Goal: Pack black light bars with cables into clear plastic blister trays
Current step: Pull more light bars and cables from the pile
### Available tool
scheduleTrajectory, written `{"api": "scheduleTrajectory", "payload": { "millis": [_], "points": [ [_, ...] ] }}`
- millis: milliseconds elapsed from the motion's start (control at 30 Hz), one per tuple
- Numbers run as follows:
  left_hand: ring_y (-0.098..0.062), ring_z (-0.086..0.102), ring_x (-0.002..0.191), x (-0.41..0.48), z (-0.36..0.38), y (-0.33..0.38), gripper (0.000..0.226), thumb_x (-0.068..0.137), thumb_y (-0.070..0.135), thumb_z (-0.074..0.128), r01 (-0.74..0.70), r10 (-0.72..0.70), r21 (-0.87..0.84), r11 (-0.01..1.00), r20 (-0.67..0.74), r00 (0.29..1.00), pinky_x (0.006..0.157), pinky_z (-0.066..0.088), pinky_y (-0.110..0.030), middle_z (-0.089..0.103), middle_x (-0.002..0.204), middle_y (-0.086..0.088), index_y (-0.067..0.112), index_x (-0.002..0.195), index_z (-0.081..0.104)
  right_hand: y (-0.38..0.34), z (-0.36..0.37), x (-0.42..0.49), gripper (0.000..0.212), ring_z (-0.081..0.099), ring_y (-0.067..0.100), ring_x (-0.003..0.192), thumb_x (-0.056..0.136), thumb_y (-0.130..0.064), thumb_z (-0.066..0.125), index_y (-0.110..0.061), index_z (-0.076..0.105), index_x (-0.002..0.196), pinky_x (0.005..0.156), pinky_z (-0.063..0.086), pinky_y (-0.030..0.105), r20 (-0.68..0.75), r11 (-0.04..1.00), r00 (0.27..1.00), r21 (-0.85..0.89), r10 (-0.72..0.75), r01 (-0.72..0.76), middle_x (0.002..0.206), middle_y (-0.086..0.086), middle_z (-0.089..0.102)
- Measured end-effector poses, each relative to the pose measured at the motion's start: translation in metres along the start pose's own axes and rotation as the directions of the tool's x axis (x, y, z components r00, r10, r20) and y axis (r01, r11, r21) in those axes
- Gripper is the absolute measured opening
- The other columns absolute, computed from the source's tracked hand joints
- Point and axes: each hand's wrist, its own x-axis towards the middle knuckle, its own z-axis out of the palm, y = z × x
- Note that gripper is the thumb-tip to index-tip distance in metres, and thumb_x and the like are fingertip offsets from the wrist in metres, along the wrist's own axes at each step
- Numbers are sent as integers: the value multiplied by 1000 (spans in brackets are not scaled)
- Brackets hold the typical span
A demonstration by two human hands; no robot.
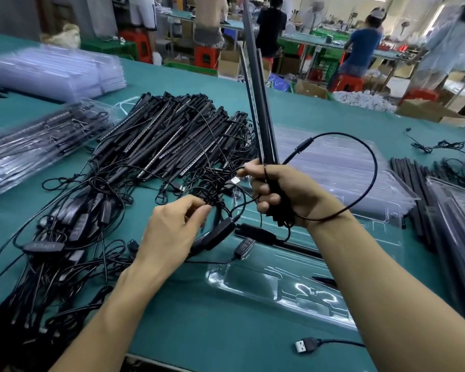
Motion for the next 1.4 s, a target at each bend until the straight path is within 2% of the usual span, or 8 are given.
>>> {"api": "scheduleTrajectory", "payload": {
  "millis": [133,267,533,700,867,1067,1200,1400],
  "points": [
    [-10,54,49,6,2,2,13,97,30,59,-54,43,-116,992,-94,995,47,50,-25,66,71,5,34,86,65,5,-9,-5,11,29,4,33,90,-22,57,-13,63,87,37,36,18,20,995,998,-80,56,-54,50,-5,37],
    [-18,48,46,11,0,8,19,94,35,52,-23,-14,-239,971,-151,988,39,47,-42,58,56,6,25,81,62,13,-14,-16,6,33,6,35,94,-16,58,-11,59,97,39,41,20,57,927,992,-366,117,-88,49,-4,40],
    [-5,46,56,27,-12,2,26,103,34,42,175,-374,-607,776,-220,901,49,50,-25,47,66,12,23,79,44,16,-16,-27,12,38,7,36,93,-10,59,-3,60,103,40,42,20,116,878,988,-478,100,-33,47,-5,46],
    [-21,45,61,26,-7,-25,24,101,32,44,324,-339,-119,938,-134,931,59,36,-34,52,68,4,21,84,56,3,-7,-23,10,30,4,34,83,-24,61,-16,63,89,40,36,17,18,988,988,9,-153,153,50,-5,42],
    [-19,56,56,11,-5,-21,40,101,45,40,154,-132,175,972,-126,983,52,43,-36,58,56,-1,22,75,59,-27,-3,-18,17,34,3,33,100,-22,46,-15,54,86,44,41,16,-239,844,915,363,-325,394,50,-7,42],
    [-8,37,36,10,-26,-25,36,103,44,40,-20,20,3,1000,-175,984,33,29,-22,44,45,7,25,81,60,-40,-24,-30,22,39,4,40,102,-26,46,-15,54,85,56,37,18,-438,813,826,291,-355,504,56,-7,52],
    [-19,30,43,5,-43,-36,43,92,63,42,17,-82,-280,960,-221,972,40,34,-36,34,49,1,27,78,61,-56,-49,-46,20,45,9,52,102,-34,43,-21,56,95,56,37,25,-516,760,754,267,-407,593,91,-10,69],
    [-8,42,49,5,-45,-47,23,87,52,66,148,-141,59,987,-116,983,50,36,-31,45,59,6,31,88,57,-76,-83,-74,26,61,20,108,99,-33,38,-25,51,78,94,44,40,-594,742,704,251,-390,622,107,-12,65]
  ]
}}
